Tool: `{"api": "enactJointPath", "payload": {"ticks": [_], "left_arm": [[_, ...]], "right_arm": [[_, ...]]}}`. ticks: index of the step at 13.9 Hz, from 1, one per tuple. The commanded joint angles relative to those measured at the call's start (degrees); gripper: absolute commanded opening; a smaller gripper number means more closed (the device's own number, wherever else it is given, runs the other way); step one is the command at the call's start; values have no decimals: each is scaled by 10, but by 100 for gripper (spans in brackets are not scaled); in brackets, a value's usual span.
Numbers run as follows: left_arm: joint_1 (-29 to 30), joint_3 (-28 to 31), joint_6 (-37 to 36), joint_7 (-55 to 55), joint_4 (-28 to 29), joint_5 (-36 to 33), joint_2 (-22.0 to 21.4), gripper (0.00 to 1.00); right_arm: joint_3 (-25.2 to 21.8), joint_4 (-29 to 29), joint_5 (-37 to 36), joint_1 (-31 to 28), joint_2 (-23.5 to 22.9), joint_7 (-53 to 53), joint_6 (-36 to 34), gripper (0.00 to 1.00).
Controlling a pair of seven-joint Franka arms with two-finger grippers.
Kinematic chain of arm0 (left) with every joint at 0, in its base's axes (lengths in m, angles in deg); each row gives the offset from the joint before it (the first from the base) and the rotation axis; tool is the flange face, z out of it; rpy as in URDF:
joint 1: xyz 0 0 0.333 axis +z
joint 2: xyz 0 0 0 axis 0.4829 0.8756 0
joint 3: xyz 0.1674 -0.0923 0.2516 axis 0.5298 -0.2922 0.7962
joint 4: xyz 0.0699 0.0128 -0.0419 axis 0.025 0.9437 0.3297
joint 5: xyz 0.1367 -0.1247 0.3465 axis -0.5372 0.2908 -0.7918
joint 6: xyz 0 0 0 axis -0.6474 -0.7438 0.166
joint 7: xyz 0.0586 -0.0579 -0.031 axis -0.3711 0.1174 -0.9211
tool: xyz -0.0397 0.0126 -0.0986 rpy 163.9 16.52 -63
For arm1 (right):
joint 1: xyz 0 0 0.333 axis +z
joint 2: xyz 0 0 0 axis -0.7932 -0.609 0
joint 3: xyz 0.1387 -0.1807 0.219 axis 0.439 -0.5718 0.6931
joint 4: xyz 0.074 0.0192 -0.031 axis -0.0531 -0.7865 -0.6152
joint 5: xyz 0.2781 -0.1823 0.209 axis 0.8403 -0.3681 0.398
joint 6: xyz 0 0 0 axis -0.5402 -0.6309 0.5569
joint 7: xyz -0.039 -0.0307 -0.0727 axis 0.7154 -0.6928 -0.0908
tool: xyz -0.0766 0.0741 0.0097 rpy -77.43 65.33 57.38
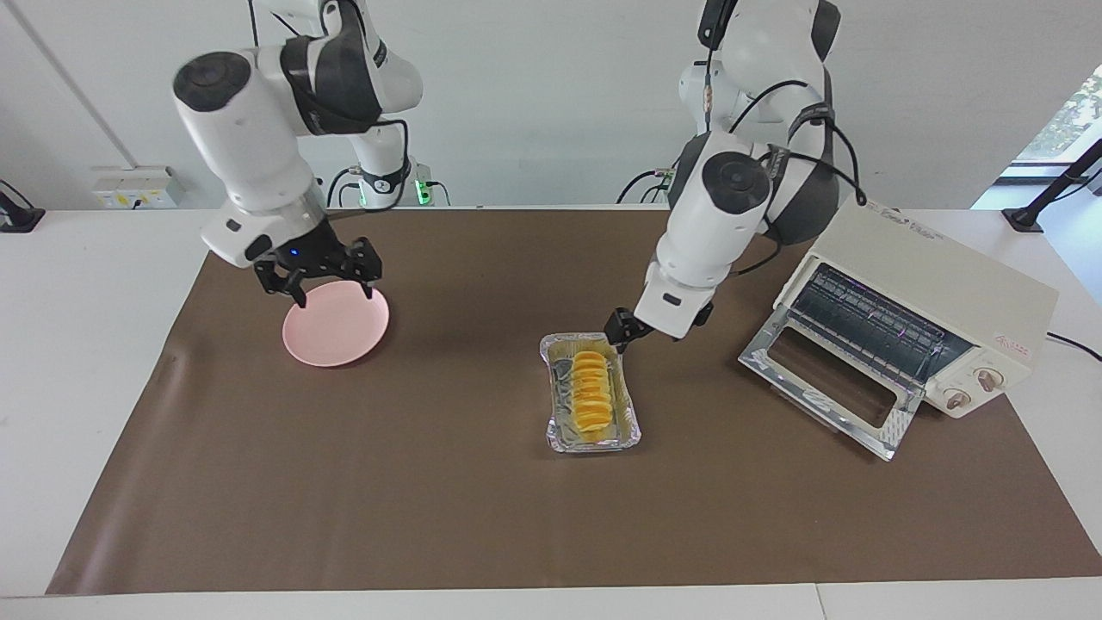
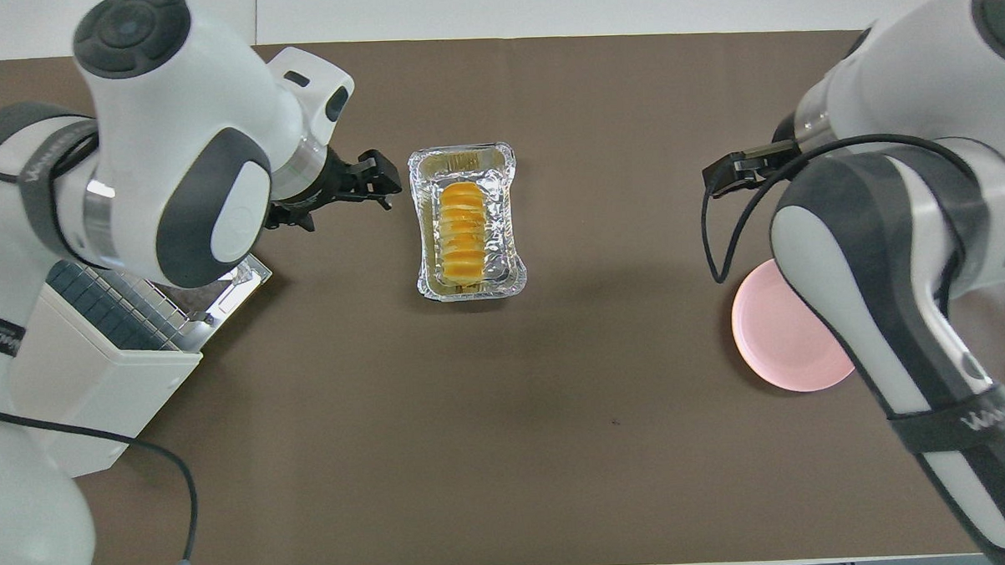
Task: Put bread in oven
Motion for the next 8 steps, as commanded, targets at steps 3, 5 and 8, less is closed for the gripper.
{"api": "enactJointPath", "payload": {"ticks": [3, 5, 8], "left_arm": [[-118, 78, 13, -64, -153, 11, 139, 100], [-124, 77, 26, -68, -141, 15, 138, 100], [-134, 78, 60, -69, -85, 11, 131, 100]], "right_arm": [[9, -26, -2, -93, 54, 28, -34, 100], [9, -29, -2, -101, 55, 26, -33, 100], [10, -77, -2, -104, 77, 65, -18, 100]]}}
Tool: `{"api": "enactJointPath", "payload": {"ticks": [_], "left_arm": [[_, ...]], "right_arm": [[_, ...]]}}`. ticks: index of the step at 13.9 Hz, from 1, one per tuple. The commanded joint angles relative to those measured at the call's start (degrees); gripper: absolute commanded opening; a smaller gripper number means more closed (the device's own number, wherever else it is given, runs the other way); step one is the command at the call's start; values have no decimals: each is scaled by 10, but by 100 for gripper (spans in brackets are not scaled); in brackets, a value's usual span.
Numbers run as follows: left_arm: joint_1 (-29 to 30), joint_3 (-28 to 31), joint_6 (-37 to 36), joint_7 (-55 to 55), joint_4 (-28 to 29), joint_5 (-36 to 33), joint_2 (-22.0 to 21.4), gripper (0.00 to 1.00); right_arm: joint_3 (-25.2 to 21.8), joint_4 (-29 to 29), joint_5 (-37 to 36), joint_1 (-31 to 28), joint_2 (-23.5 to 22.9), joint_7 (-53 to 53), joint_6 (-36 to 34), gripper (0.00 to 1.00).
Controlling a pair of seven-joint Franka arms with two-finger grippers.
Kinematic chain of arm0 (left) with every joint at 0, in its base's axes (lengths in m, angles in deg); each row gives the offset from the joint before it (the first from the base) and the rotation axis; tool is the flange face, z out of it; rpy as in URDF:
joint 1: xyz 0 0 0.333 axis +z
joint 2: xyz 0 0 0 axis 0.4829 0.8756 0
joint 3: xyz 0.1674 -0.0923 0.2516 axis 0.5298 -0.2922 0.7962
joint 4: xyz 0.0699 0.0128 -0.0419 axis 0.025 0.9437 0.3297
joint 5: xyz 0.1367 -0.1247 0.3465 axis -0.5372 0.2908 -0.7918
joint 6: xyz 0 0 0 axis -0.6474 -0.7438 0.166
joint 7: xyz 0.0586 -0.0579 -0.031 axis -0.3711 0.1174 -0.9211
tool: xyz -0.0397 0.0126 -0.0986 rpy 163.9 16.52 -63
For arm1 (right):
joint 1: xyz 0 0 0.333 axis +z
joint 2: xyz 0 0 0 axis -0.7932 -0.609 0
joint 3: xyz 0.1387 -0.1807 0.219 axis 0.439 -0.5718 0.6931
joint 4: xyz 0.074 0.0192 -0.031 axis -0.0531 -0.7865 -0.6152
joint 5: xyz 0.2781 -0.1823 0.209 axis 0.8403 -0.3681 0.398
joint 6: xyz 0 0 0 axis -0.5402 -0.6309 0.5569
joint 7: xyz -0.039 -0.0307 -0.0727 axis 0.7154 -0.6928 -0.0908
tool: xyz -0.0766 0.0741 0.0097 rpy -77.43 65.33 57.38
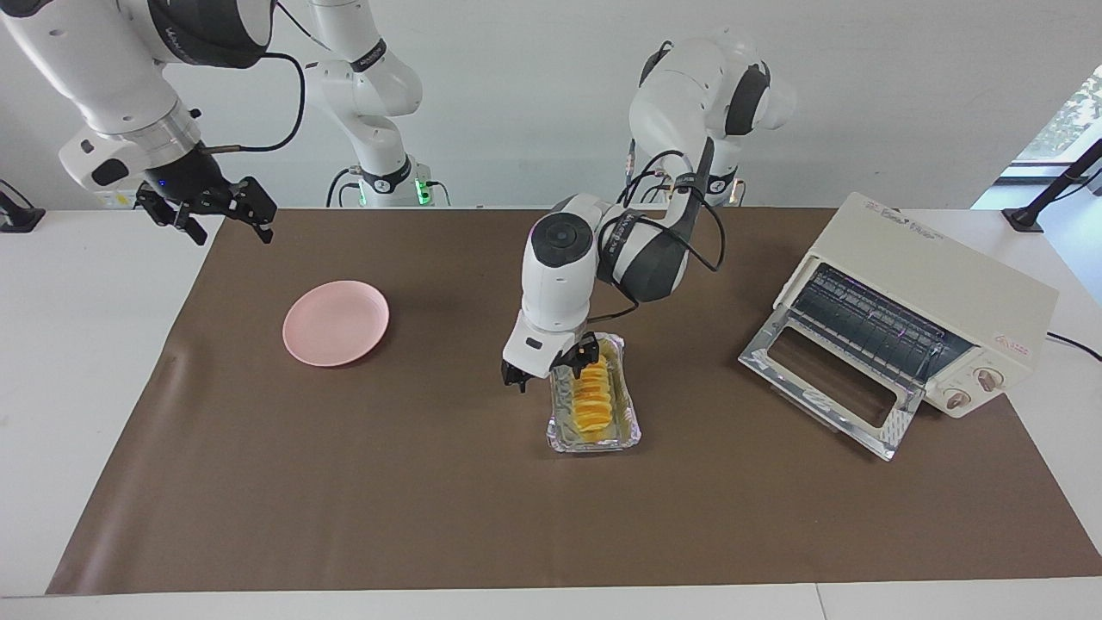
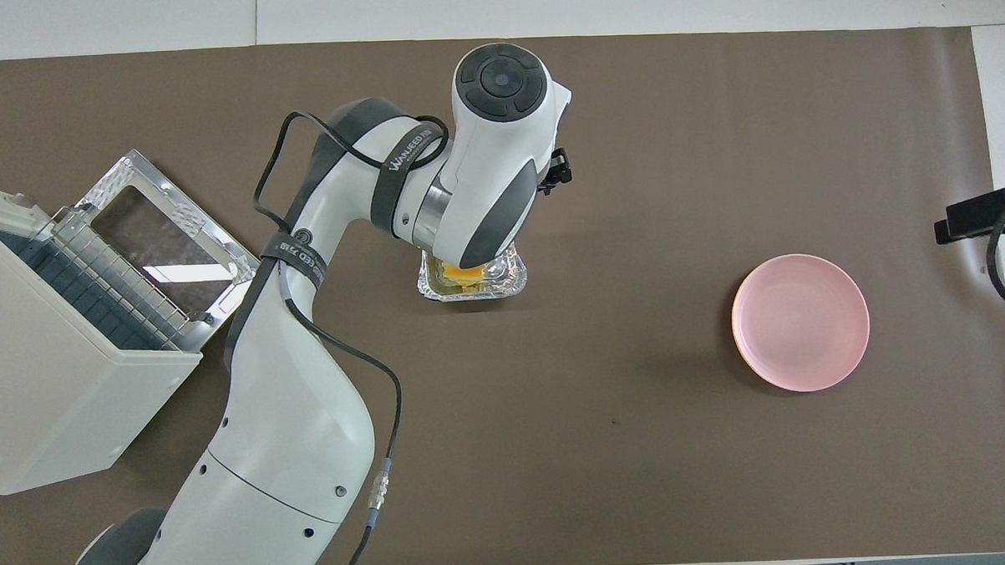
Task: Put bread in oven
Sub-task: 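Lift the foil tray with the left gripper while the right gripper withdraws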
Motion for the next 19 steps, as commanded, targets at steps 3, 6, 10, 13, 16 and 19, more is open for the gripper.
{"api": "enactJointPath", "payload": {"ticks": [3, 6, 10, 13, 16, 19], "left_arm": [[-22, 12, 96, -25, 113, 8, -33, 100], [-18, 12, 99, -26, 118, 9, -35, 100], [-26, 12, 107, -24, 164, 7, -50, 98], [-31, 11, 108, -25, 177, 10, -57, 94], [-34, 11, 118, -29, 179, 12, -56, 89], [-36, 10, 122, -36, 190, 15, -57, 72]], "right_arm": [[11, -59, -2, -6, 24, 13, 69, 100], [16, -62, -2, 22, 23, -21, 72, 100], [16, -61, -2, 31, 24, -57, 67, 100], [18, -62, -2, 32, 26, -60, 50, 100], [18, -56, -21, 41, 23, -58, 51, 100], [19, -50, -44, 42, 21, -53, 52, 100]]}}
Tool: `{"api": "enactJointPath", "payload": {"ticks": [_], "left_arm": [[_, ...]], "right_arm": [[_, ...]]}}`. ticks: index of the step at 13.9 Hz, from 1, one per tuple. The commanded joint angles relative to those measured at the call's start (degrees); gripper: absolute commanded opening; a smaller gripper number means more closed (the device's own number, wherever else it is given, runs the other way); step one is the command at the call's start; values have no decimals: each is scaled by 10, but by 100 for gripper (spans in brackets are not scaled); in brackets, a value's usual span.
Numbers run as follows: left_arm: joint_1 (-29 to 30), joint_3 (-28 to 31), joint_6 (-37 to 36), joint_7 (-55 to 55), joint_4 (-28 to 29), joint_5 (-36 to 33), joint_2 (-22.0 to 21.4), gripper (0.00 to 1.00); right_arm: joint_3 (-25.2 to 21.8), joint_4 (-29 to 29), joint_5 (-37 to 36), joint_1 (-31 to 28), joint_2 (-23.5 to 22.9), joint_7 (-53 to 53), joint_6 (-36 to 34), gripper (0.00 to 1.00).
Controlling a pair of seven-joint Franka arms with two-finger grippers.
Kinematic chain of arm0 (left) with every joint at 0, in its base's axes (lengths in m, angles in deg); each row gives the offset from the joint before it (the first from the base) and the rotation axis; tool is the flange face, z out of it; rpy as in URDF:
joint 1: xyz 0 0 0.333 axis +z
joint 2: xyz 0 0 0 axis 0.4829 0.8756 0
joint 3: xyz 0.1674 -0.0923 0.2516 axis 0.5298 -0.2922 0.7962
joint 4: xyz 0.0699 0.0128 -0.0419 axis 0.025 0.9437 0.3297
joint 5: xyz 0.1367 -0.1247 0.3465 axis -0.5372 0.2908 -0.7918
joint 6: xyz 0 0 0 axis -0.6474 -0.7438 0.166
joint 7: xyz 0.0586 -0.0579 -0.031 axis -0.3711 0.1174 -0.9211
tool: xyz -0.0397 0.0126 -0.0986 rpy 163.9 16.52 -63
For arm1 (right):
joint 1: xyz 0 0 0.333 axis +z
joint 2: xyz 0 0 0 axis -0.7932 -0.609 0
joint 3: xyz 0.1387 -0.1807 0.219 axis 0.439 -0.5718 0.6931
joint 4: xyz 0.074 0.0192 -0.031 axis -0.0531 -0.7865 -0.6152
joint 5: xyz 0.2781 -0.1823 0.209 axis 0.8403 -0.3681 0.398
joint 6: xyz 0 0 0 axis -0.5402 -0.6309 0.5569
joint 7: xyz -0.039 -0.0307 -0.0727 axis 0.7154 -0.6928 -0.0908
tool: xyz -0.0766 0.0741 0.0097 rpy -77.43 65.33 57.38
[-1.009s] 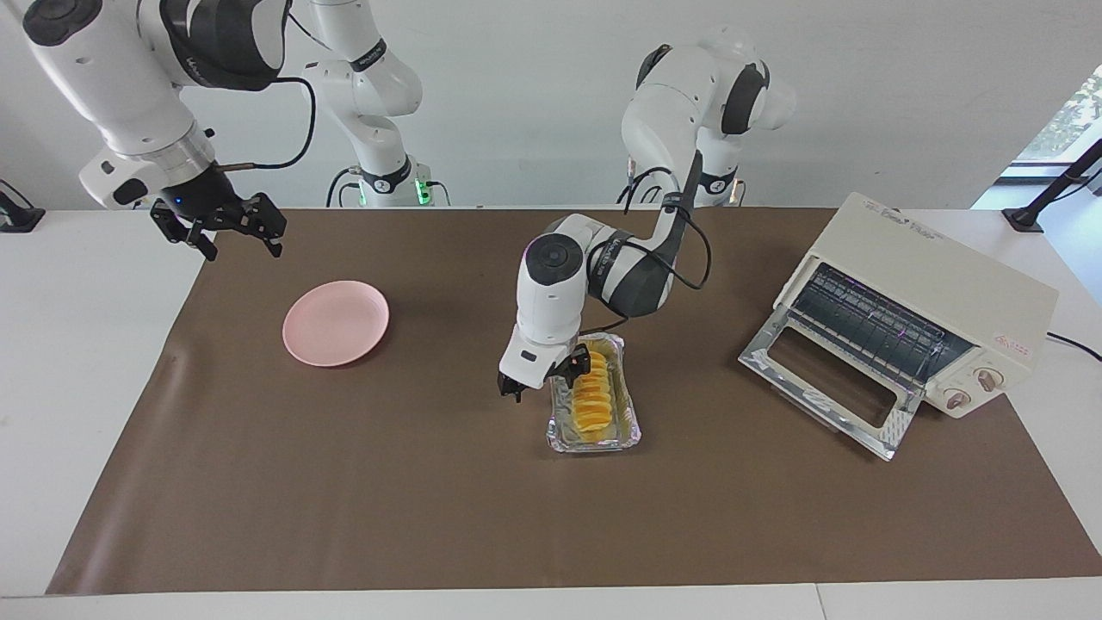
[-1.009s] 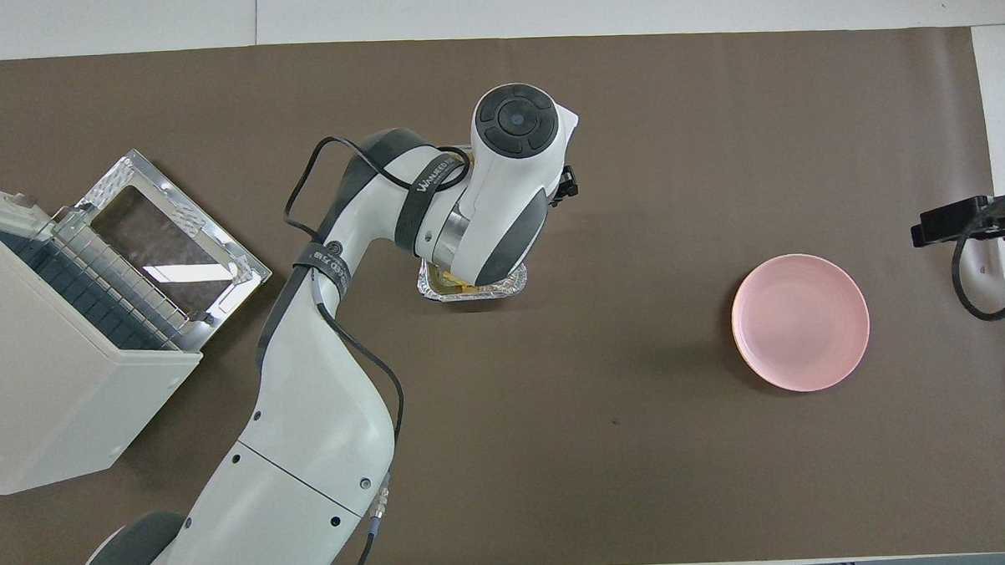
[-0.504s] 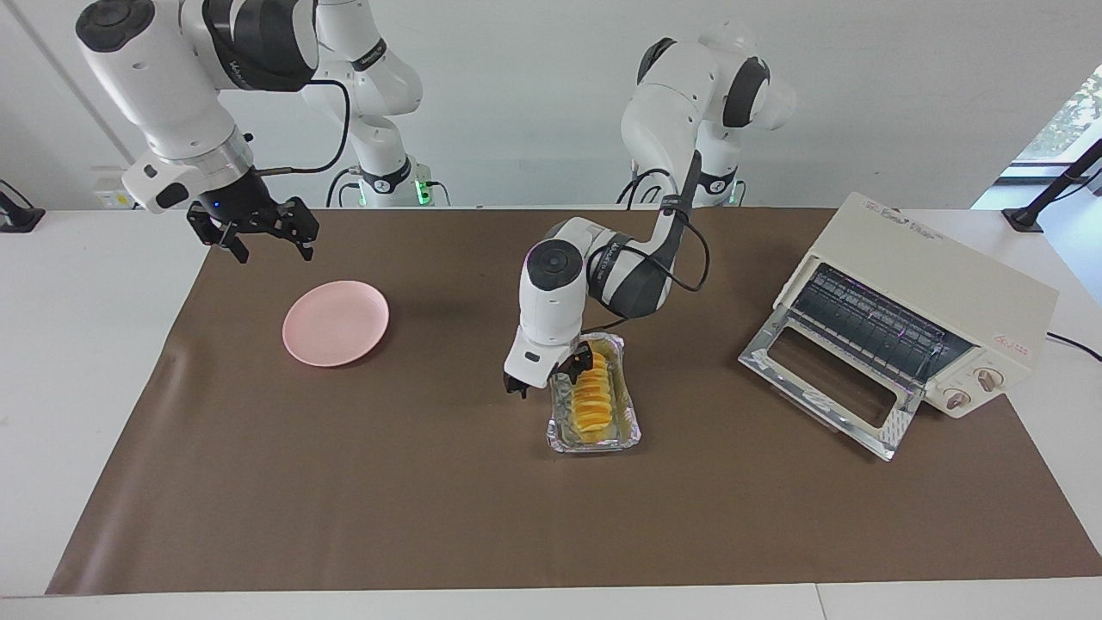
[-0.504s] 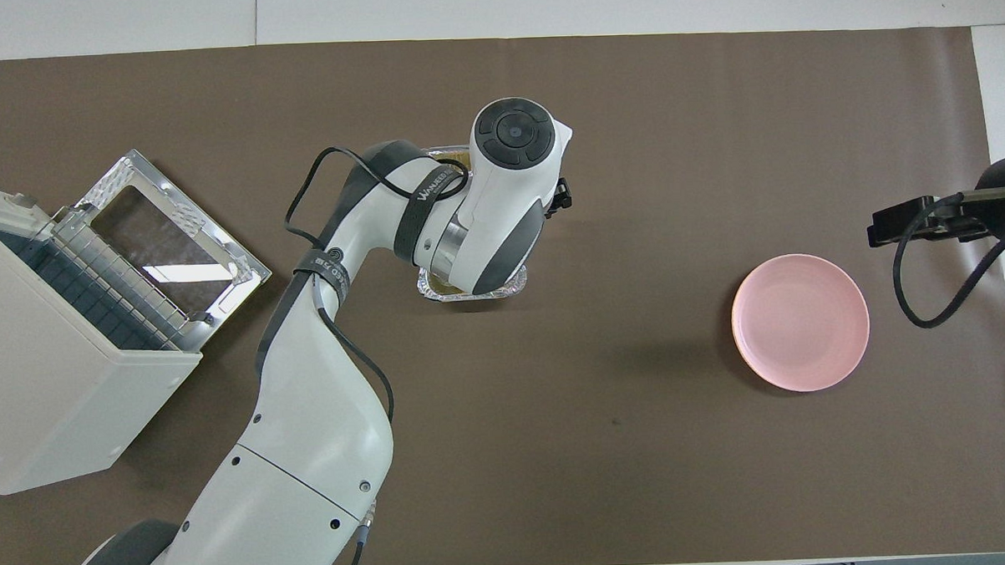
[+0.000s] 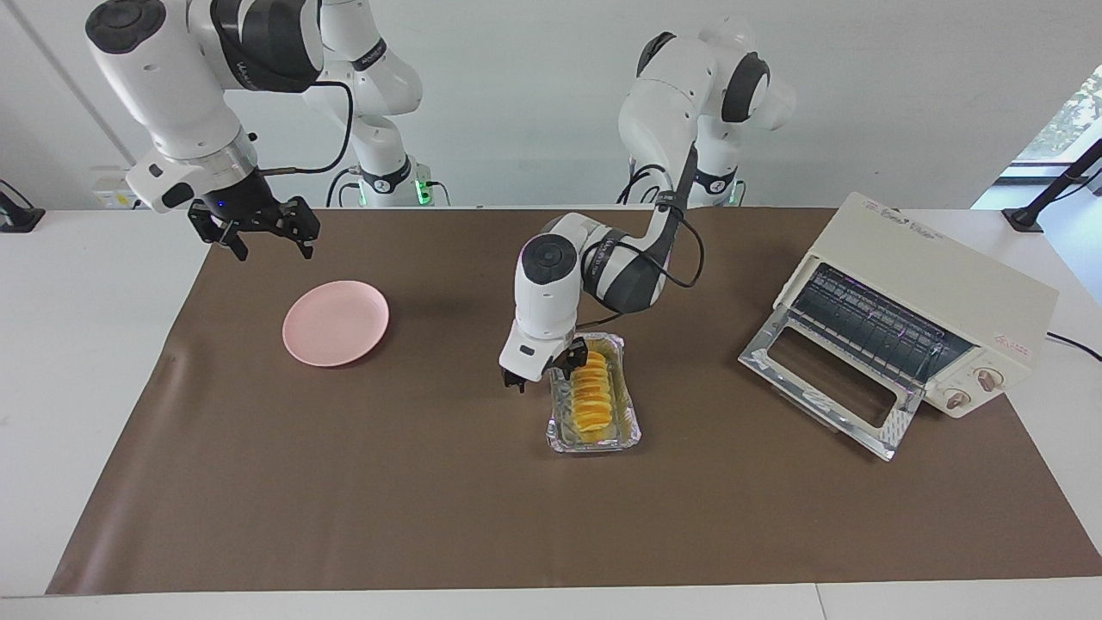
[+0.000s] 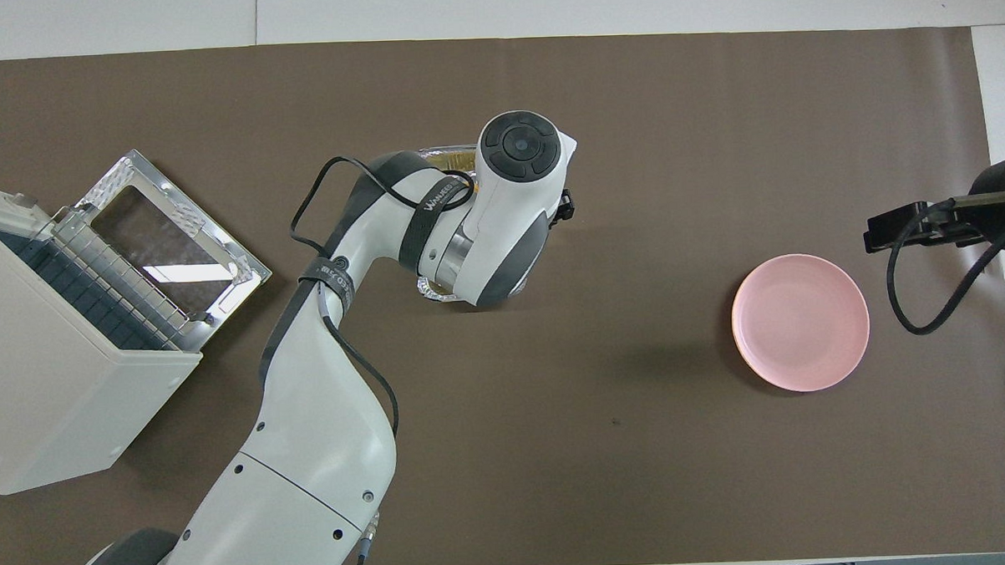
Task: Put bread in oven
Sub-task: 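Lift the foil tray with the left gripper while the right gripper withdraws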
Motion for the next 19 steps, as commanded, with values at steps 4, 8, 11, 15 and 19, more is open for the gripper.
{"api": "enactJointPath", "payload": {"ticks": [4, 8, 11, 15, 19], "left_arm": [[-11, 8, 25, -8, 61, 13, -30, 35], [-4, 9, 7, -24, 60, 19, -31, 0], [1, 13, -12, -25, 57, 19, -32, 0], [28, 14, -64, -26, 45, 14, -52, 0], [19, 81, -126, -42, 19, 14, -60, 0]], "right_arm": [[2, -6, -13, 0, 11, -2, -10, 100], [2, -7, -7, 0, 12, -5, -11, 100], [2, -6, -7, -2, 16, -3, -13, 100], [1, -6, -7, -7, 16, -3, -13, 100], [1, -6, -7, -6, 16, -3, -13, 100]]}}
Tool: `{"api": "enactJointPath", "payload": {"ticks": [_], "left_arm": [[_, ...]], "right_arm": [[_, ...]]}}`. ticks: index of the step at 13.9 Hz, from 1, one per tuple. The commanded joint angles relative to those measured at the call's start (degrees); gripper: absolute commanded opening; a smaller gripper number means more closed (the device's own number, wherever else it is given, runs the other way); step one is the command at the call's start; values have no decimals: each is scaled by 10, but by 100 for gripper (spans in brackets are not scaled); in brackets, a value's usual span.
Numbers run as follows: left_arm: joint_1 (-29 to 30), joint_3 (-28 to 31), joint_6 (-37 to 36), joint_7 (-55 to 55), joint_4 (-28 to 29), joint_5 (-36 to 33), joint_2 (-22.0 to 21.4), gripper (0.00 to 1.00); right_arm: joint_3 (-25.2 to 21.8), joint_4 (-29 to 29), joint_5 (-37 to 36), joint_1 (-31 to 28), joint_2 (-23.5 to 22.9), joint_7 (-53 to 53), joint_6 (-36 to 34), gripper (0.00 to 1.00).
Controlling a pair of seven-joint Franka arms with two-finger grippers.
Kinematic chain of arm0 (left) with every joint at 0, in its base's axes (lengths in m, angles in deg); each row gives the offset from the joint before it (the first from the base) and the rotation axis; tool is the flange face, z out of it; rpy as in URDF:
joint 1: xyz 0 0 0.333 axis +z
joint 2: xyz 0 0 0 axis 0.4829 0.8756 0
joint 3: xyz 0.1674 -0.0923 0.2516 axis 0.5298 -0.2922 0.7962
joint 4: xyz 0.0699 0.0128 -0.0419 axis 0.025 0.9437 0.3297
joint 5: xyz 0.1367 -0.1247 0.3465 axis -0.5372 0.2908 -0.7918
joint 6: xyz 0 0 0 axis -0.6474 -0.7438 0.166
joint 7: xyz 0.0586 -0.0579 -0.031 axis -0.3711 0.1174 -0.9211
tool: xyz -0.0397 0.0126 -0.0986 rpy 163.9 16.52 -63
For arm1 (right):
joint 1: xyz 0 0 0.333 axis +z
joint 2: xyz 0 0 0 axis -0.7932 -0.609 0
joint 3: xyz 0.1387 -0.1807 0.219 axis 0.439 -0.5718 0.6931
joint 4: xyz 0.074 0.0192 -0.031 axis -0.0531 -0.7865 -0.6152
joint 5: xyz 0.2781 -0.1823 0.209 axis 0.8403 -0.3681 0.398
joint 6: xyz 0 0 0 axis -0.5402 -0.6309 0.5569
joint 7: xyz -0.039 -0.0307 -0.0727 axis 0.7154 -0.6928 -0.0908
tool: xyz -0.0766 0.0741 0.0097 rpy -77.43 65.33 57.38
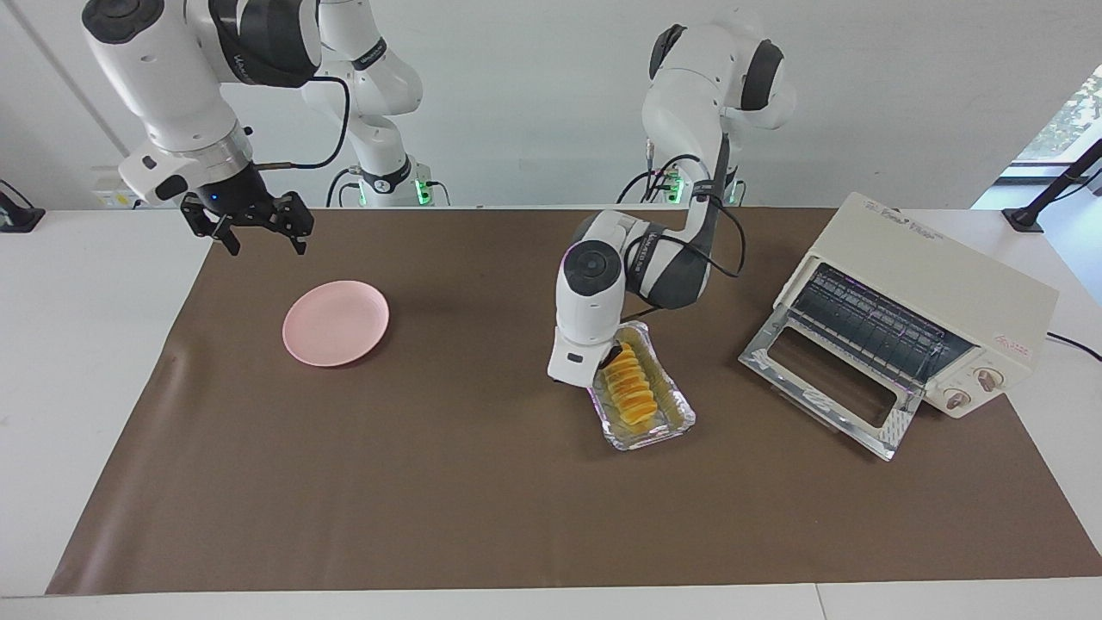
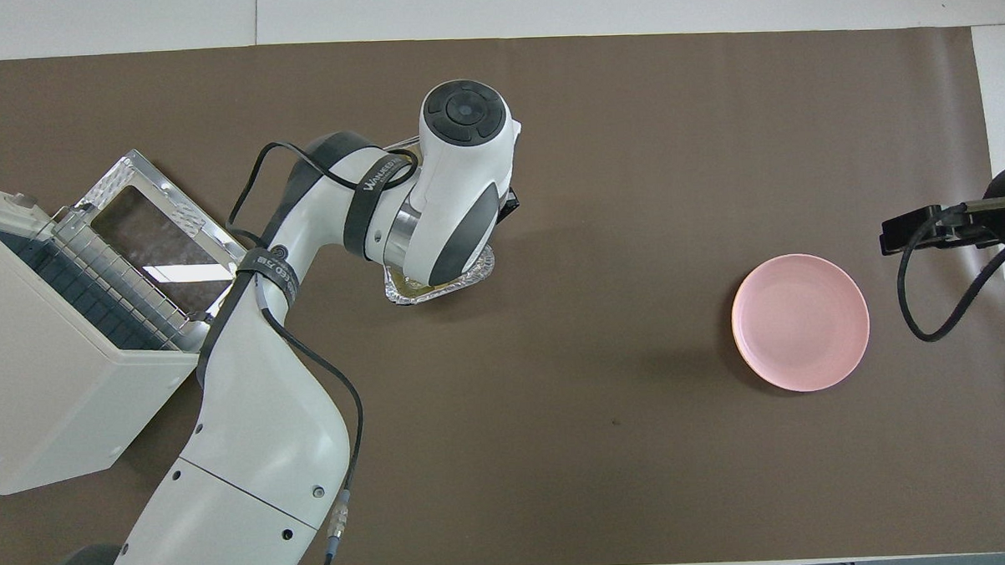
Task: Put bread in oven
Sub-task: 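Carry the foil tray with the left gripper into the open oven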
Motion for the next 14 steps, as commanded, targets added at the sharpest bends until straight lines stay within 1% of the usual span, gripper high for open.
{"api": "enactJointPath", "payload": {"ticks": [1, 3, 6, 7, 10, 12, 14], "left_arm": [[-7, 42, -32, -22, -6, 7, -15, 0], [-4, 76, -51, -21, -5, 6, -46, 0], [12, 128, -117, -18, -5, 11, -87, 0], [34, 130, -120, -20, -5, 11, -92, 0], [67, 130, -119, -23, -1, 11, -91, 0], [89, 130, -121, -45, 14, 11, -95, 0], [117, 129, -122, -42, 20, 16, -100, 0]], "right_arm": [[4, -6, -5, -6, 10, -3, -8, 100], [4, -6, -5, -6, 10, -3, -8, 100], [4, -6, -5, -6, 10, -3, -8, 100], [4, -6, -5, -6, 10, -3, -8, 100], [4, -6, -5, -6, 9, -3, -8, 100], [4, -6, -5, -6, 10, -3, -8, 100], [4, -6, -5, -6, 10, -3, -8, 100]]}}
